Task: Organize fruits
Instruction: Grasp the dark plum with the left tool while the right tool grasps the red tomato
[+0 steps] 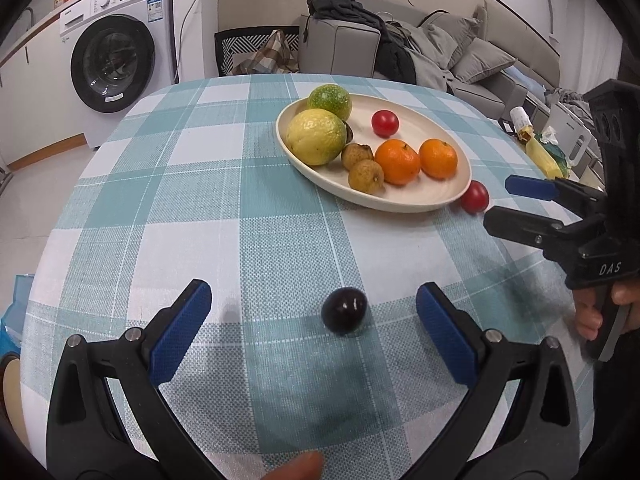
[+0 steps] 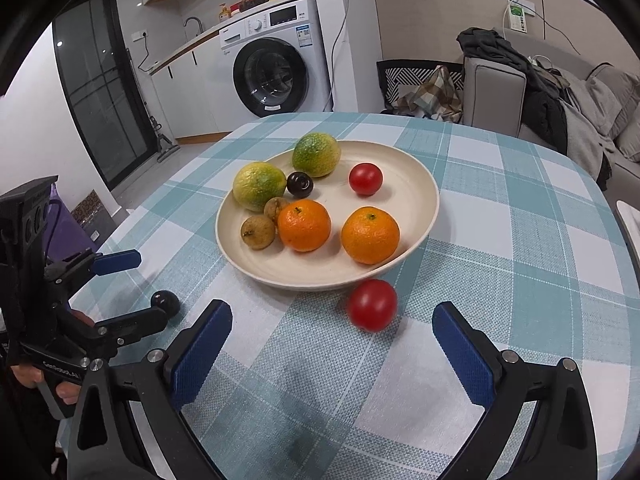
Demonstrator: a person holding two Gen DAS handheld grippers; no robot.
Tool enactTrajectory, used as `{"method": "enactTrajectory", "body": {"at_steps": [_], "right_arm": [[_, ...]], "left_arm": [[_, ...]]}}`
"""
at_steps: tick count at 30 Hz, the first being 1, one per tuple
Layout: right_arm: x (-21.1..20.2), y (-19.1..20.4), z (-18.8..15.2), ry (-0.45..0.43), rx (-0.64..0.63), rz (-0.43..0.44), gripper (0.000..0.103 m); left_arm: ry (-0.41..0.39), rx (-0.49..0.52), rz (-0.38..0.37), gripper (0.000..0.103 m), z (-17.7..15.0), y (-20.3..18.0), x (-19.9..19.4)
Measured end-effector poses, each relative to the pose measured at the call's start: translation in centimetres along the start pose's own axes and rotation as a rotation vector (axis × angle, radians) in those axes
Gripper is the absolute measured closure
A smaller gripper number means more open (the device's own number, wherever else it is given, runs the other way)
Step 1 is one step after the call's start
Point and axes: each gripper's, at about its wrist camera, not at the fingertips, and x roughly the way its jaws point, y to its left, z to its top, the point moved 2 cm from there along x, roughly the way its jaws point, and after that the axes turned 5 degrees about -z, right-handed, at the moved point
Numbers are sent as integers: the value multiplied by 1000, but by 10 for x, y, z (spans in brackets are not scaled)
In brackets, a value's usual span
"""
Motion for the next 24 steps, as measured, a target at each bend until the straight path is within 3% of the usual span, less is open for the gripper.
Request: {"method": "enactTrajectory", "body": {"at_steps": [6, 11, 19, 24], "right_arm": [[1, -1, -2, 32, 25, 84, 1], [2, 4, -3, 38, 9, 89, 1], [3, 1, -3, 37, 24, 78, 1], [1, -5, -1, 24, 58, 87, 1]], "left_arm": [[29, 3, -19, 5, -4, 0, 2], [68, 26, -45, 27, -7, -3, 8], [70, 59, -115, 48, -10, -10, 6], [68, 60, -135, 71, -10, -11, 5]]}}
